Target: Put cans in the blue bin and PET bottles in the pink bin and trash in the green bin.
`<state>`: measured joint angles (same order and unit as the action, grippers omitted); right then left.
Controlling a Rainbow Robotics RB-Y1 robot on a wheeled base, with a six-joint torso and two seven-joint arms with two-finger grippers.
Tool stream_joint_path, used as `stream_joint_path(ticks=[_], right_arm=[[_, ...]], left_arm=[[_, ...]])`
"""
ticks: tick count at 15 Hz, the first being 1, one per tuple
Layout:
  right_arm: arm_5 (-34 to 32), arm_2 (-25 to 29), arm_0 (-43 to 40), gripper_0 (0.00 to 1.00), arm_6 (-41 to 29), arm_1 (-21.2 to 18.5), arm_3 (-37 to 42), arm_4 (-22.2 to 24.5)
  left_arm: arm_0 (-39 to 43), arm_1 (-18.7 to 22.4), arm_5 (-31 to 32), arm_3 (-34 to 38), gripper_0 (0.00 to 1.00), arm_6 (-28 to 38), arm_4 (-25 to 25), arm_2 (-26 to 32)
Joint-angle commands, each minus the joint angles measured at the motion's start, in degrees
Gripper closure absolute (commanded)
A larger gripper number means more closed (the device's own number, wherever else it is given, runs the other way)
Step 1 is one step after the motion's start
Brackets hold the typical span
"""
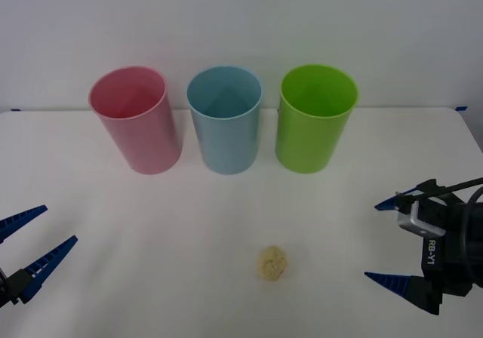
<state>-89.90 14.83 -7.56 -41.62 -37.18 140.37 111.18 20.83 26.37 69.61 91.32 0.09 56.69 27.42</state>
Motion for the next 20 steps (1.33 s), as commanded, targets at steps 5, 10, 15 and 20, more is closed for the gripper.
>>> stream_joint_path(ticks=[5,10,15,20], right_arm=[[-0.1,-12.64,5.72,0.0,-2.42,-0.88,-0.09,10.9],[-0.1,-20.99,12.22,0.0,-12.61,-2.99,-0.44,12.22],[-0.1,-28.63,15.03,0.0,-13.75,-2.63,-2.82,18.73],[-0.1,-34.79,18.9,0.0,-14.46,-0.44,-7.74,20.57]], left_arm=[[0.0,0.0,0.0,0.0,0.0,0.0,0.0,0.0],[0.0,0.0,0.0,0.0,0.0,0.0,0.0,0.0],[0.0,0.0,0.0,0.0,0.0,0.0,0.0,0.0],[0.0,0.0,0.0,0.0,0.0,0.0,0.0,0.0]])
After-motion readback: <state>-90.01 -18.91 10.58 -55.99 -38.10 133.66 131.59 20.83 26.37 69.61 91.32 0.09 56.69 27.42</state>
